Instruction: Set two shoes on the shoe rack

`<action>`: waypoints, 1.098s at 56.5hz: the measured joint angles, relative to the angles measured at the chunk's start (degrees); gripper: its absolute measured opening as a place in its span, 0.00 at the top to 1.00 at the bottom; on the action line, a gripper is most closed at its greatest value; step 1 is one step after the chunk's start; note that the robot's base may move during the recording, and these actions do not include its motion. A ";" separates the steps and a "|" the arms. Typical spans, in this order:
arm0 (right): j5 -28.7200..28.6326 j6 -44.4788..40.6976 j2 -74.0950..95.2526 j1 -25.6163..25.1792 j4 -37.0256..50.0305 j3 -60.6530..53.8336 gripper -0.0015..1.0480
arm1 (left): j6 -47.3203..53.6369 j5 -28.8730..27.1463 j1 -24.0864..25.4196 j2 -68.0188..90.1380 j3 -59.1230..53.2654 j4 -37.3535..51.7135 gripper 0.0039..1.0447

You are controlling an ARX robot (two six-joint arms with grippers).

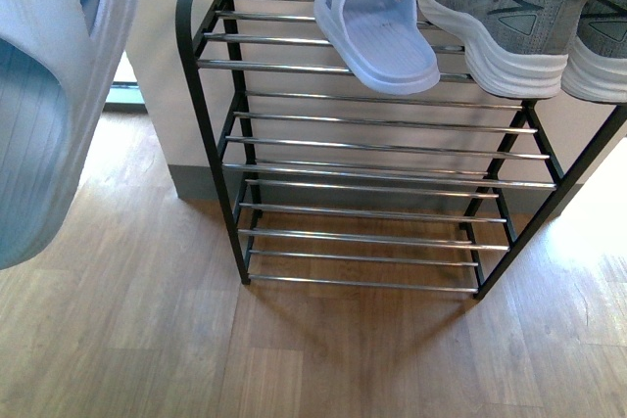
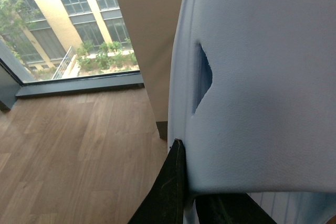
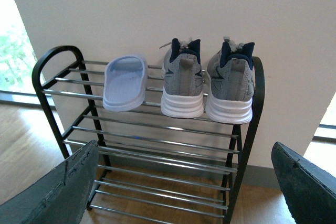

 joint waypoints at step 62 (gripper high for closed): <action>-0.13 0.00 -0.02 0.00 0.00 0.00 0.09 | -12.68 8.37 0.94 49.83 66.45 -34.45 0.98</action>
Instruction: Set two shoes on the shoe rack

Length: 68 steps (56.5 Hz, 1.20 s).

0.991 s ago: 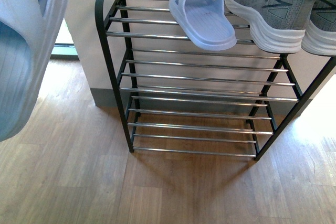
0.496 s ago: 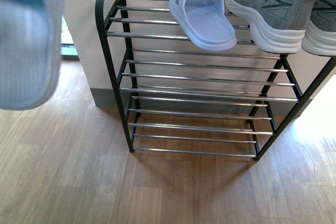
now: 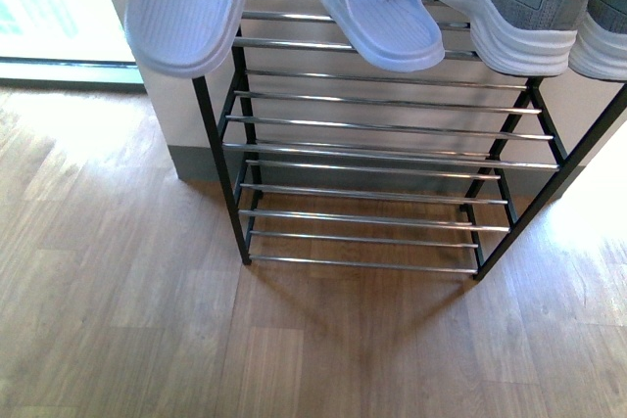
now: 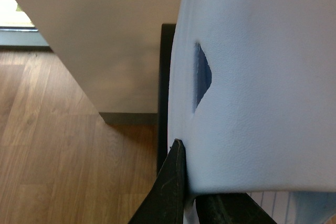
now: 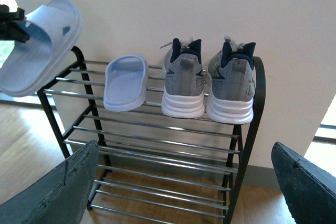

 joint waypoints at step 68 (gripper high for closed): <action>0.00 0.00 0.00 0.00 0.00 0.00 0.09 | 0.98 -10.51 -5.25 25.68 36.44 -19.91 0.75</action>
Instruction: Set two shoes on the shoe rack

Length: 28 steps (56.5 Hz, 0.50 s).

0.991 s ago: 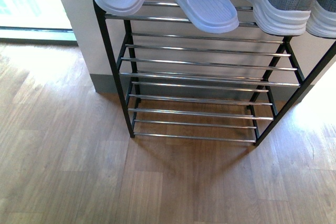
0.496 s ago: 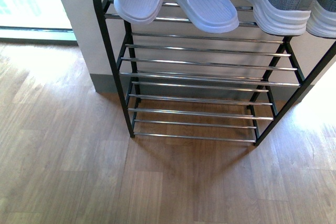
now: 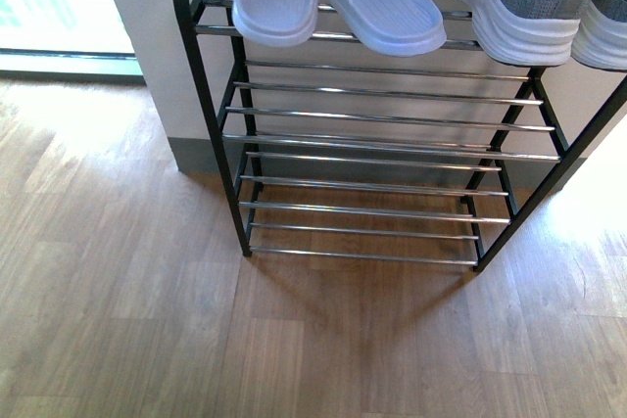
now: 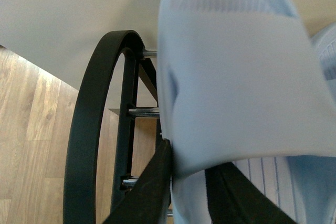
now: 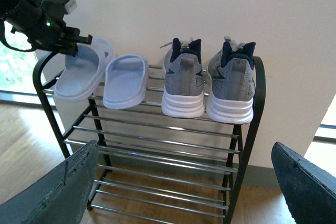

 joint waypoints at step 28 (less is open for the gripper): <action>-0.02 -0.02 0.00 0.00 0.00 0.00 0.09 | 1.40 0.17 -0.11 -10.73 -13.66 6.16 0.07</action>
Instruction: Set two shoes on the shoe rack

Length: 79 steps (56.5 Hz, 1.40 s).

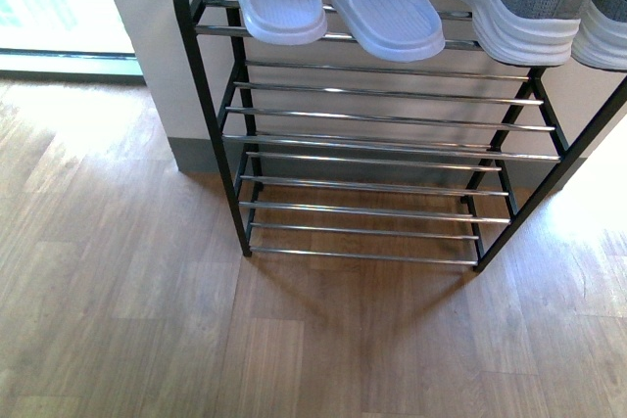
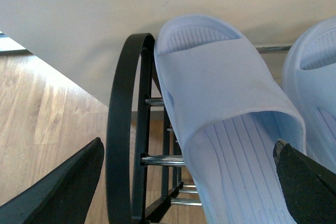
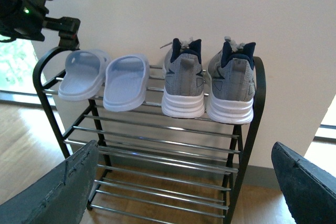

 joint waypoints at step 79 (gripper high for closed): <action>0.00 0.00 0.00 0.00 0.00 0.00 0.09 | -13.99 -19.87 0.13 -72.22 -83.01 39.65 0.09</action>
